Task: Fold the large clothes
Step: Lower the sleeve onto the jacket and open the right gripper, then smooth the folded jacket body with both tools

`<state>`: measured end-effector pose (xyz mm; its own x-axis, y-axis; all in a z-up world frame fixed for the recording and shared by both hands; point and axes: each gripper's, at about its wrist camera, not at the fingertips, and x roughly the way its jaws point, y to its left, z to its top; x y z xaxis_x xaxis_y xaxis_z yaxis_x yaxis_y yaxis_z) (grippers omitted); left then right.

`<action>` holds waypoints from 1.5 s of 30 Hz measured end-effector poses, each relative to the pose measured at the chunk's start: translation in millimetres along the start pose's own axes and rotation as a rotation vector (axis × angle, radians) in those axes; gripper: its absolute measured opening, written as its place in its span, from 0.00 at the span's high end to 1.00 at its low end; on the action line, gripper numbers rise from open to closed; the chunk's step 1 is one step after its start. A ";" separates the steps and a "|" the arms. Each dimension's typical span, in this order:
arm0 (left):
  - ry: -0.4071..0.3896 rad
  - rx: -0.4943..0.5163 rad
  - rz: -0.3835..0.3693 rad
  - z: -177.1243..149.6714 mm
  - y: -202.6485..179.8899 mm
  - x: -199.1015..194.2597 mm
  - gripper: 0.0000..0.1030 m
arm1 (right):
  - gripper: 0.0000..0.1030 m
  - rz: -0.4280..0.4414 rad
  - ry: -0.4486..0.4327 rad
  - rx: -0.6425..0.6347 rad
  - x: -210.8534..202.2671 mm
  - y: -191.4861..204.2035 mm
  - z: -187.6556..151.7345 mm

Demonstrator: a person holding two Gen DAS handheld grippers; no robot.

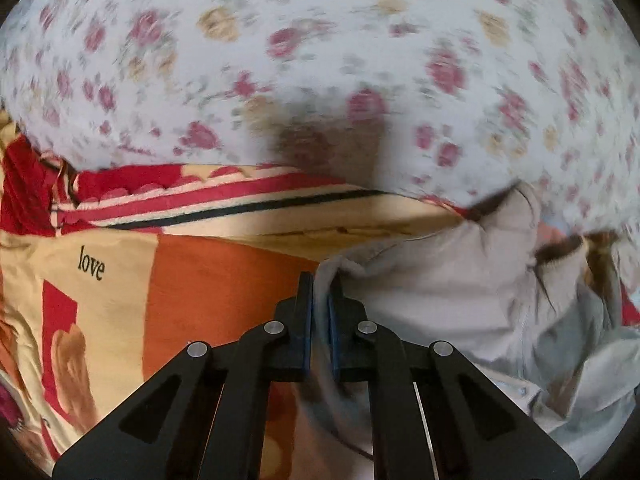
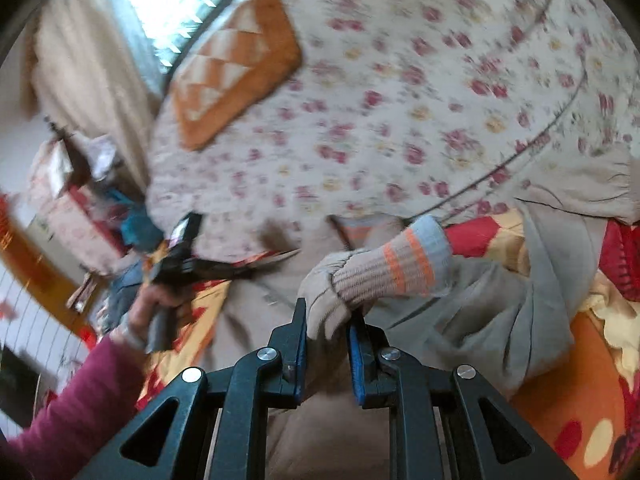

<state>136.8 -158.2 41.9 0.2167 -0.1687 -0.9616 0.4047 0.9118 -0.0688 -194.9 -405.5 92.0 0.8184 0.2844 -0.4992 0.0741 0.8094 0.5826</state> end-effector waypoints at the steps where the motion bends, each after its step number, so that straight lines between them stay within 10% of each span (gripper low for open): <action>1: -0.010 -0.011 0.022 1.0 6.5 2.0 0.95 | 0.84 -0.038 -0.005 -0.015 6.5 -3.1 3.7; 7: -0.039 -0.100 0.026 -3.2 48.9 -10.0 0.95 | 0.81 -0.179 0.206 0.036 47.6 -45.2 -13.6; 9: -0.046 -0.084 -0.002 -15.5 52.6 -24.5 0.95 | 0.54 -0.207 0.224 0.014 37.0 -45.9 -21.0; 11: -0.047 -0.050 -0.048 -33.0 60.4 -35.2 0.94 | 0.50 -0.223 0.186 -0.025 12.2 -35.3 -21.8; 20: -0.064 -0.007 -0.079 -133.2 45.1 -63.6 0.89 | 0.50 0.011 0.192 -0.335 40.7 88.2 5.7; 24: -0.089 -0.090 -0.077 -154.4 52.2 -61.1 0.86 | 0.53 -0.016 0.284 -0.377 114.6 107.4 -4.3; 27: -0.094 -0.162 -0.083 -163.2 58.0 -55.3 0.54 | 0.55 -0.044 0.351 -0.348 165.1 106.0 -15.2; 31: -0.135 -0.234 -0.029 -177.4 61.9 -56.7 0.53 | 0.57 -0.113 0.500 -0.345 212.2 102.8 -42.7; 45: -0.255 -0.424 -0.013 -246.8 86.3 -82.5 0.50 | 0.54 -0.056 0.459 -0.467 270.7 161.8 -2.4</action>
<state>-65.3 26.8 49.7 0.4456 -0.2193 -0.8680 0.0231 0.9720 -0.2337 37.3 -196.3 49.6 0.4862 0.3418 -0.8042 -0.2297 0.9379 0.2598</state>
